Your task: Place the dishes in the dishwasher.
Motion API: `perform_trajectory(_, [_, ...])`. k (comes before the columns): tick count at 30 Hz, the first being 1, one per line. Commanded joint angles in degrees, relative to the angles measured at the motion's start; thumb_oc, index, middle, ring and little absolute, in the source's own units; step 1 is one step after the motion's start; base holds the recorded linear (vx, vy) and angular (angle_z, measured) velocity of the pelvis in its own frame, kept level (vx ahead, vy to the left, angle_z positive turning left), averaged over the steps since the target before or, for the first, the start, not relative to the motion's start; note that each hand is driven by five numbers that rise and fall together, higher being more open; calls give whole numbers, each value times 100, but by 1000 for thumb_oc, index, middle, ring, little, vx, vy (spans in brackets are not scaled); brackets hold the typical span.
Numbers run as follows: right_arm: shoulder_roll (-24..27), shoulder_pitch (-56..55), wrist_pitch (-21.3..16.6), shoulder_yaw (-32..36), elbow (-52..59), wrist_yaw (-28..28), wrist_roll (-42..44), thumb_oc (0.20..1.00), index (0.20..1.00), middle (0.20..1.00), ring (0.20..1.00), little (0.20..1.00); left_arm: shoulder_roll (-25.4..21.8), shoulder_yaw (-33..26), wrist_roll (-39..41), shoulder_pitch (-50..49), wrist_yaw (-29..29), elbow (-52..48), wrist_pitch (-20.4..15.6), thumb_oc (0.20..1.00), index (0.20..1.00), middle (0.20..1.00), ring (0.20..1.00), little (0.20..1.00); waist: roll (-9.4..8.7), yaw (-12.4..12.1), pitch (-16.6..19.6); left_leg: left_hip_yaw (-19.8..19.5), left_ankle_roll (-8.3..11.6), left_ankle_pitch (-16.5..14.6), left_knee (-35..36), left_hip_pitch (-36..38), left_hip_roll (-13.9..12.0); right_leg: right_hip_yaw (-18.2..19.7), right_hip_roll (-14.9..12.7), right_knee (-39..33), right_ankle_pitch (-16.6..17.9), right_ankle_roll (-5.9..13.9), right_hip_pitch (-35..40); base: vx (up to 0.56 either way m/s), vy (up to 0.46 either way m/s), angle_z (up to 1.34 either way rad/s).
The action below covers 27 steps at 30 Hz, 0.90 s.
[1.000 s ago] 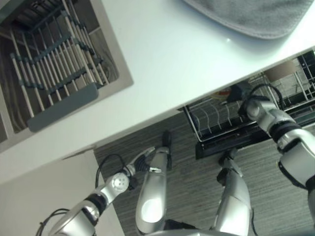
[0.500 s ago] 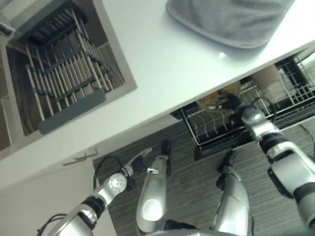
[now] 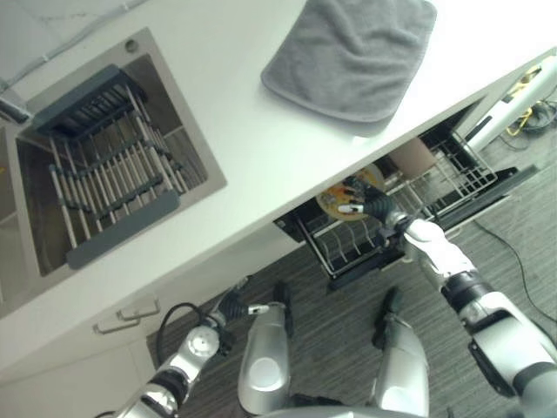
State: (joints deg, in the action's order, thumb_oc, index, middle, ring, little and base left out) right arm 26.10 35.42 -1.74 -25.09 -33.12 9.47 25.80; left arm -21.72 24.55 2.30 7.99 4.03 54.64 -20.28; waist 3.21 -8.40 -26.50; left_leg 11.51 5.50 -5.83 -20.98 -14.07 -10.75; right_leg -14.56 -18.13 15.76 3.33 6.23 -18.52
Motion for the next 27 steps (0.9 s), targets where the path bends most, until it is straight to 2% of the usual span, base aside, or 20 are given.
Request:
perform_trajectory(1, [-108, -141, -215, 324, 744, -344, -259, 1000, 1000, 1000, 1000, 1000, 63, -48, 317, -211, 97, 46, 24, 1000, 1000, 1000, 1000, 1000, -43, -70, 190, -90, -214, 425, 480, 175, 102, -310, -56, 1374, -1349, 61, 376, 135, -9, -10])
perform_trajectory(2, [-163, -400, -174, 355, 999, -514, -443, 1000, 1000, 1000, 1000, 1000, 147, -128, 362, -307, 107, 80, 398, 1000, 1000, 1000, 1000, 1000, -103, -14, 294, -89, -216, 423, 589, 355, 97, -285, -19, 1198, -1314, 83, 570, 107, -15, -11])
perform_trajectory(4, [-152, -616, -74, 342, 1212, -502, -797, 1000, 1000, 1000, 1000, 1000, 245, -233, 606, -449, 25, 254, 646, 1000, 1000, 1000, 1000, 1000, -154, 50, 414, -68, -207, 420, 664, 528, 83, -258, 36, 1008, -1281, 100, 780, 118, -5, -11])
perform_trajectory(14, [284, -1584, 220, 717, 2256, -391, -1181, 1000, 1000, 1000, 1000, 1000, 593, -463, 638, -786, -349, 724, 1437, 1000, 1000, 1000, 1000, 1000, -354, 408, 1161, 91, -200, 292, 873, 1281, 12, -86, 254, 333, -1197, 81, 1624, 84, -23, -13])
perform_trajectory(17, [373, -1759, 308, 843, 2444, -374, -1290, 1000, 1000, 1000, 1000, 1000, 625, -501, 673, -832, -385, 788, 1536, 1000, 1000, 1000, 1000, 1000, -384, 467, 1254, 115, -205, 266, 888, 1375, 7, -30, 280, 252, -1176, 73, 1721, 36, -38, -10])
perform_trajectory(21, [650, -2489, 645, 1360, 3097, -459, -1672, 1000, 1000, 1000, 1000, 1000, 717, -772, 840, -837, -607, 1124, 1757, 1000, 1000, 1000, 1000, 1000, -478, 780, 1481, 238, -200, 258, 1097, 1671, -51, 177, 366, 18, -1095, 85, 1940, 22, -70, -10])
perform_trajectory(23, [684, -2672, 675, 1511, 3238, -558, -1711, 1000, 1000, 1000, 1000, 1000, 740, -834, 891, -839, -638, 1203, 1774, 1000, 1000, 1000, 1000, 1000, -490, 848, 1514, 279, -189, 272, 1165, 1741, -72, 219, 388, -32, -1073, 88, 1979, 9, -65, -21])
perform_trajectory(26, [705, -2954, 532, 1827, 3406, -828, -1644, 1000, 1000, 1000, 1000, 1000, 776, -947, 926, -880, -692, 1312, 1748, 1000, 1000, 1000, 1000, 1000, -514, 963, 1559, 351, -173, 278, 1233, 1815, -99, 288, 420, -106, -1041, 95, 2024, 3, -62, -12])
perform_trajectory(27, [655, -3177, 218, 2148, 3468, -1127, -1529, 1000, 1000, 1000, 1000, 1000, 788, -1031, 958, -915, -742, 1375, 1724, 1000, 1000, 1000, 1000, 1000, -531, 1046, 1584, 399, -163, 265, 1252, 1849, -110, 334, 434, -161, -1013, 108, 2045, 4, -61, -15])
